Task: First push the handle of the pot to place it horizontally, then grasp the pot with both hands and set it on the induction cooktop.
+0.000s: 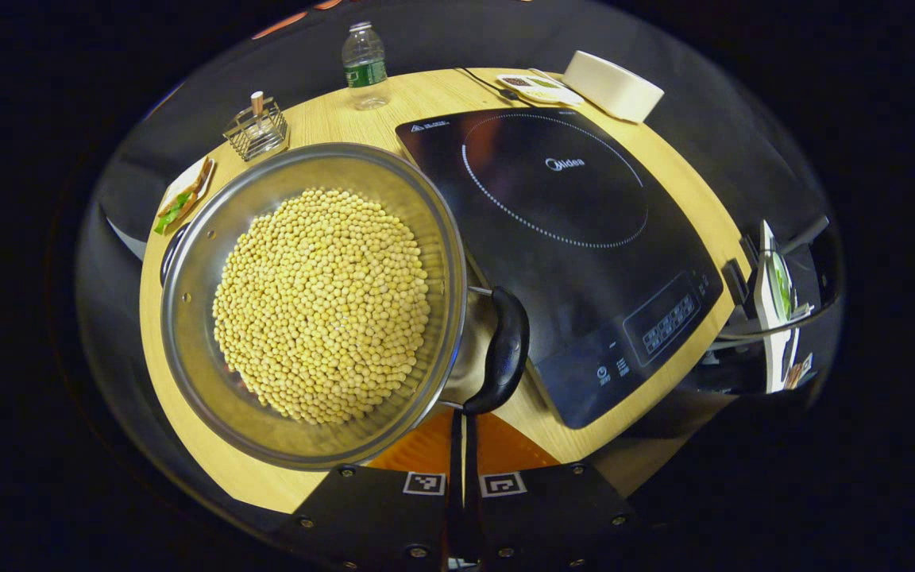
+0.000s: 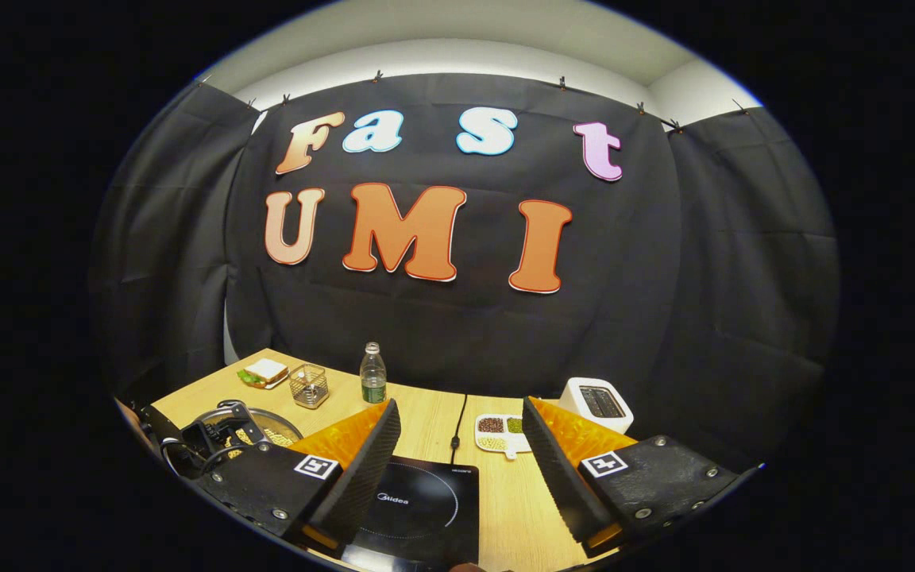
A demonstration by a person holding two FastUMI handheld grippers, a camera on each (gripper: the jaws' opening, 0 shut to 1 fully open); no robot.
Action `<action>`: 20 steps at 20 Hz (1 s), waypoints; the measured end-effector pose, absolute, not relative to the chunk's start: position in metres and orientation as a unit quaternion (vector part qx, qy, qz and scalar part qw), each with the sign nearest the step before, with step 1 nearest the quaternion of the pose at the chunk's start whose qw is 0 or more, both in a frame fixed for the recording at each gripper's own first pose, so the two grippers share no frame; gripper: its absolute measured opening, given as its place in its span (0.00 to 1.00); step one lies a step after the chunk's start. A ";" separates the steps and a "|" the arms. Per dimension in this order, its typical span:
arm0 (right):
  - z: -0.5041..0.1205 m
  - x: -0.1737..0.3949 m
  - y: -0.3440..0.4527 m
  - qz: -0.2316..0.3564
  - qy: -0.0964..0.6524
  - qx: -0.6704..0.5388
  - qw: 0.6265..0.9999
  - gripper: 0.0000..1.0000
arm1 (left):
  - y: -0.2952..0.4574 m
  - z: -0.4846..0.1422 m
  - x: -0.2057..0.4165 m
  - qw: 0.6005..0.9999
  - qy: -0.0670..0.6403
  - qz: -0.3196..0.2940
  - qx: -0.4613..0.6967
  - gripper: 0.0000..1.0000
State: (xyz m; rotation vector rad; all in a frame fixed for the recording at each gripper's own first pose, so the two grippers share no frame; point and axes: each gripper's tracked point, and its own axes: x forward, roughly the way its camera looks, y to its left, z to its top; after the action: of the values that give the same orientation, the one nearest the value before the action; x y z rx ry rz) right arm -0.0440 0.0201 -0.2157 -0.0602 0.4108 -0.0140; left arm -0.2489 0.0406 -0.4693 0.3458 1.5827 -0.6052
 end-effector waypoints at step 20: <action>-0.231 -0.063 0.004 -0.028 0.231 -0.031 0.972 0.96 | -0.017 -0.496 -0.173 0.699 0.672 -0.198 0.143 0.01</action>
State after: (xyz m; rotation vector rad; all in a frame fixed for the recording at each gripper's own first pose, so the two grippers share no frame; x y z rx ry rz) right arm -0.0627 0.0036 -0.2312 -0.0619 0.4664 -0.0574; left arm -0.1729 -0.0172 -0.4961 0.3176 1.4982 -0.4415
